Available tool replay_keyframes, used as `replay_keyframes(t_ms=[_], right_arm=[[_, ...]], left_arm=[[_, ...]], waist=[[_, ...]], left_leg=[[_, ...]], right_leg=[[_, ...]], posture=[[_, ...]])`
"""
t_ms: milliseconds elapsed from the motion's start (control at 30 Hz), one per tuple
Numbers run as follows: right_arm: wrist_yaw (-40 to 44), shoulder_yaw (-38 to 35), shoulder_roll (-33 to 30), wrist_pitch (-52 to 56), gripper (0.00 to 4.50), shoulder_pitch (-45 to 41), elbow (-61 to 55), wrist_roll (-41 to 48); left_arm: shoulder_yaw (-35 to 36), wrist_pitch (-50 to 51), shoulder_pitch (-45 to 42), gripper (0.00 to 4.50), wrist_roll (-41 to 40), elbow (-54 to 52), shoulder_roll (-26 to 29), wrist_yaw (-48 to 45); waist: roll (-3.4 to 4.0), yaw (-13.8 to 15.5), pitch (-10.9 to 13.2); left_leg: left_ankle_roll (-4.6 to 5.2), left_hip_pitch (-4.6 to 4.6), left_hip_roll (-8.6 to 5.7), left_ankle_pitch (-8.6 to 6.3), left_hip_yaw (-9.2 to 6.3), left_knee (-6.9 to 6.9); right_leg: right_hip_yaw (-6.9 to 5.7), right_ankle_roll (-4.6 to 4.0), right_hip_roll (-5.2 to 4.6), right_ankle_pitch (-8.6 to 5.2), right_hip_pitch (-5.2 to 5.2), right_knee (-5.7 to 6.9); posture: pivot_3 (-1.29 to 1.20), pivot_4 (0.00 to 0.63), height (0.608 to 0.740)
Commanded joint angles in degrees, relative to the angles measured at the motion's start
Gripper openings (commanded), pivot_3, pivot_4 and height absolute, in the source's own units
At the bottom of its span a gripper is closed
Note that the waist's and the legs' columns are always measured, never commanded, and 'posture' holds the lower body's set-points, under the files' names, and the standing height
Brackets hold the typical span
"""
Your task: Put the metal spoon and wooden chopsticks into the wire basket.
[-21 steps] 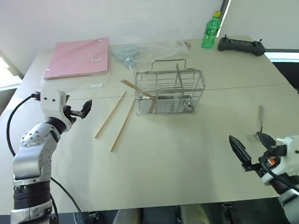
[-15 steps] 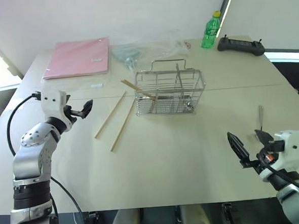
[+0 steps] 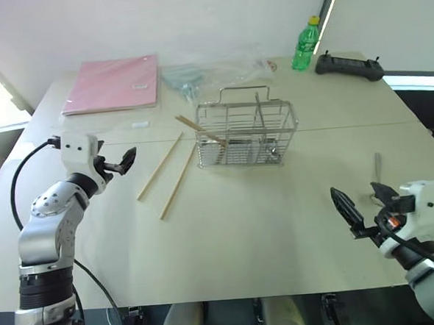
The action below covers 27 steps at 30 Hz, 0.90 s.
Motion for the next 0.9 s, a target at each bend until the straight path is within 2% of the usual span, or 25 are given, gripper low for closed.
replay_keyframes(t_ms=[33,367,467,533,600,733,900], right_arm=[[0.18,-1.94,-0.74,-0.74,4.47,0.22,-1.55,1.24],[0.78,-1.71,-0.49,-1.93,4.47,0.73,-0.12,-0.71],[1.23,-2.61,-0.01,-3.03,4.47,0.50,2.60,-2.61],[1.37,-2.99,-0.52,-3.14,4.47,0.61,6.50,-5.42],[2.26,-3.21,-0.67,-3.96,4.47,0.66,9.52,-7.42],[3.27,-3.48,-1.92,-6.06,4.47,-1.52,17.90,-13.21],[5.80,-3.29,-3.12,-8.93,4.47,-6.92,28.37,-17.30]], left_arm=[[1.32,-0.38,-0.03,4.50,-0.49,-2.11,-0.05,0.21],[1.14,-0.77,-0.15,4.50,-1.39,-1.78,-0.42,-0.95],[0.41,1.88,0.64,4.50,-7.01,-4.27,0.82,-7.64],[-1.36,5.11,4.01,4.50,-13.54,-10.49,4.15,-16.93],[-2.85,6.48,6.71,4.50,-16.80,-14.72,7.03,-22.81],[-6.82,5.35,8.04,4.50,-16.41,-17.46,10.02,-27.38],[-9.97,3.74,7.13,4.50,-15.65,-16.72,9.98,-30.50]], waist=[[0.00,0.00,0.00],[0.00,-0.02,0.00],[-0.01,-0.05,0.00],[-0.01,-0.11,0.00],[-0.01,-0.23,0.00],[0.16,-0.02,-0.01],[0.25,-0.10,-0.06]], left_leg=[[0.00,0.00,0.00,0.00,0.00,0.00],[0.00,0.00,0.00,0.00,0.00,0.00],[0.00,0.00,0.00,0.00,0.00,0.00],[0.00,-0.02,0.01,0.00,0.03,0.00],[0.01,-0.03,0.04,-0.01,0.06,-0.02],[0.05,-0.03,0.05,-0.03,0.09,-0.02],[0.06,0.03,0.08,-0.02,0.10,0.02]], right_leg=[[0.00,0.01,0.00,-0.01,0.00,0.00],[0.00,0.00,0.00,0.00,-0.01,0.00],[0.00,-0.01,0.00,0.00,0.00,0.00],[0.00,-0.03,-0.01,-0.01,-0.01,-0.02],[0.02,-0.05,-0.02,-0.01,-0.04,-0.05],[0.04,-0.08,-0.06,-0.01,-0.02,-0.08],[-0.01,-0.13,0.02,0.02,0.03,-0.07]], posture=[[0.00,0.150,0.709],[0.00,0.150,0.709],[0.00,0.150,0.709],[0.00,0.150,0.709],[0.00,0.150,0.709],[0.00,0.150,0.709],[0.00,0.150,0.709]])
